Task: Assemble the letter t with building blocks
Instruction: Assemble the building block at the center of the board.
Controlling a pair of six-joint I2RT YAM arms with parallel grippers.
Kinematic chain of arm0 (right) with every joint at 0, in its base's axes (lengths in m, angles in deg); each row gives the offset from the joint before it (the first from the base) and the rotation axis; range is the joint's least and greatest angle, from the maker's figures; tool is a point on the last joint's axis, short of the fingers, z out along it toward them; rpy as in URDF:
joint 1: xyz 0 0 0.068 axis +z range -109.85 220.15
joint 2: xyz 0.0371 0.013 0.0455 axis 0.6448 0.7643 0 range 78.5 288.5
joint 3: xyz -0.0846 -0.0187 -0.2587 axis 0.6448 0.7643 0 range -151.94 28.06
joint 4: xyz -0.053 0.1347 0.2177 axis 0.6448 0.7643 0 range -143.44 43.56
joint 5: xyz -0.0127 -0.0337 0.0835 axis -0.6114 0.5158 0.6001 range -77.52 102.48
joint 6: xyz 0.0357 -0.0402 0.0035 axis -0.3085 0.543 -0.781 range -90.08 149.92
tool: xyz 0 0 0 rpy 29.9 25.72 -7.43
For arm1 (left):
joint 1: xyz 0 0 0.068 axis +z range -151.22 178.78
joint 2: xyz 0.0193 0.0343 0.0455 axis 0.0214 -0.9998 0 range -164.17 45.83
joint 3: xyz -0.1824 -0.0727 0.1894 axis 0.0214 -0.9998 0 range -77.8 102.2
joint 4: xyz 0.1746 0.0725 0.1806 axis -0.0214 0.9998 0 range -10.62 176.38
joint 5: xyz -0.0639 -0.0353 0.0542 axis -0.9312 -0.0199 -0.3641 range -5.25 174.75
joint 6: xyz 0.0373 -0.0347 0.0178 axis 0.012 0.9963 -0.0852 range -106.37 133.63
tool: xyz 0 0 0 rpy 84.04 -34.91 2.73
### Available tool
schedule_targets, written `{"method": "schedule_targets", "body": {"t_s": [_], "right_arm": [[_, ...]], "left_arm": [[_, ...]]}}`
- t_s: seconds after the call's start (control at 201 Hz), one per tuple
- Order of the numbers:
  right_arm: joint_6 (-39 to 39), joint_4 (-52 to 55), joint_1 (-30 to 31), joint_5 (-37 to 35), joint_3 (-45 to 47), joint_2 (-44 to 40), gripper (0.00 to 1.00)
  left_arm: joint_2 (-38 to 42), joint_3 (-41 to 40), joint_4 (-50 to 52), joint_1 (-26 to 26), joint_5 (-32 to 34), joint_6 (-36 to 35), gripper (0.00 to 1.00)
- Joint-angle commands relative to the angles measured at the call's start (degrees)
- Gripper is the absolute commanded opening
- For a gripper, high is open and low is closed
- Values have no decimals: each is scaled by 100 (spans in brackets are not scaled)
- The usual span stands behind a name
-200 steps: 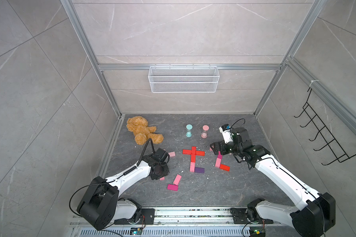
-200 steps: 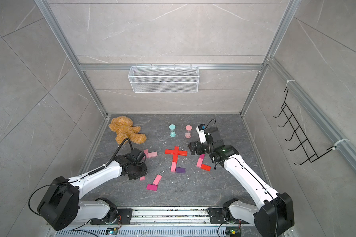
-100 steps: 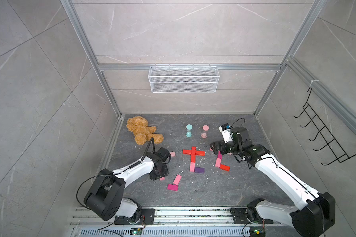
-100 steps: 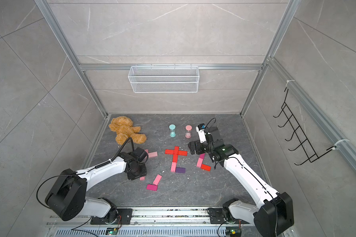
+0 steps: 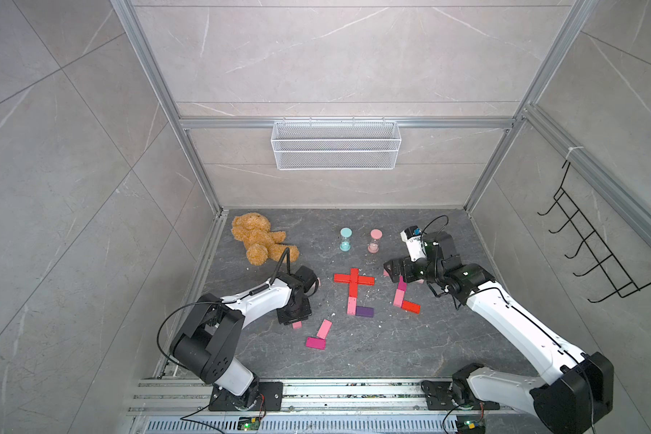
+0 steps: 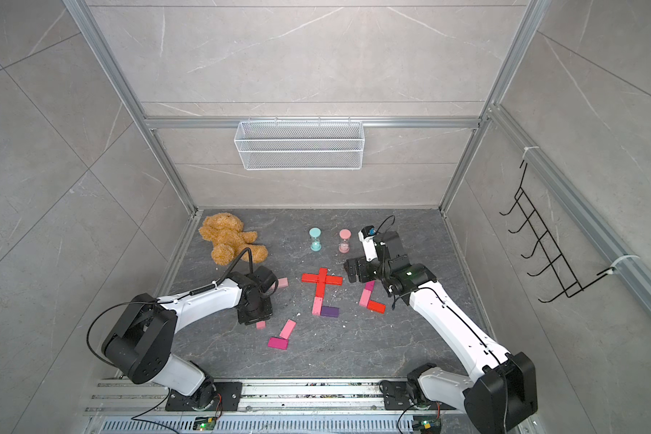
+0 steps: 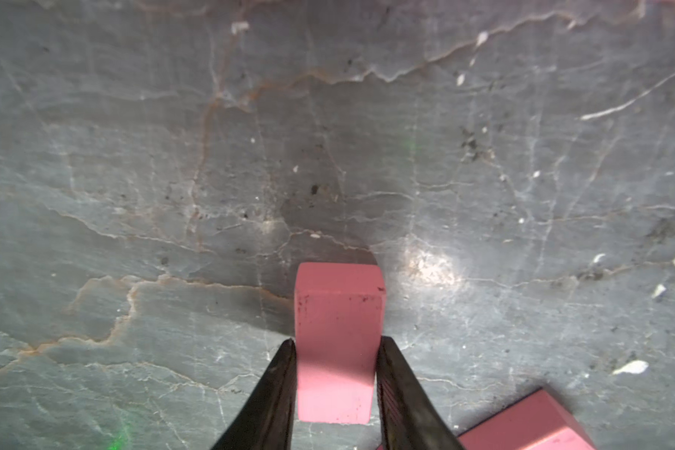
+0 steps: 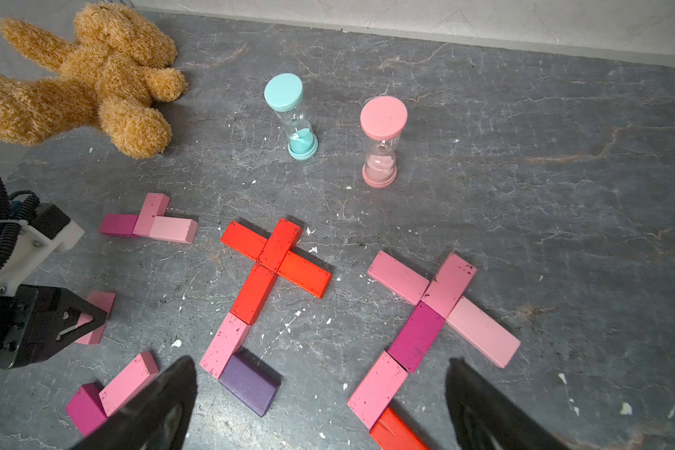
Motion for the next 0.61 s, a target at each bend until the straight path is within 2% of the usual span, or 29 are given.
{"method": "schedule_targets", "body": {"t_s": [0.0, 0.602], "right_arm": [[16, 134, 14, -29, -145, -16, 100], [4, 116, 14, -110, -64, -160, 100]], "left_arm": [[-196, 276, 315, -131, 215, 32, 36], [-1291, 1728, 705, -129, 336, 22, 34]]}}
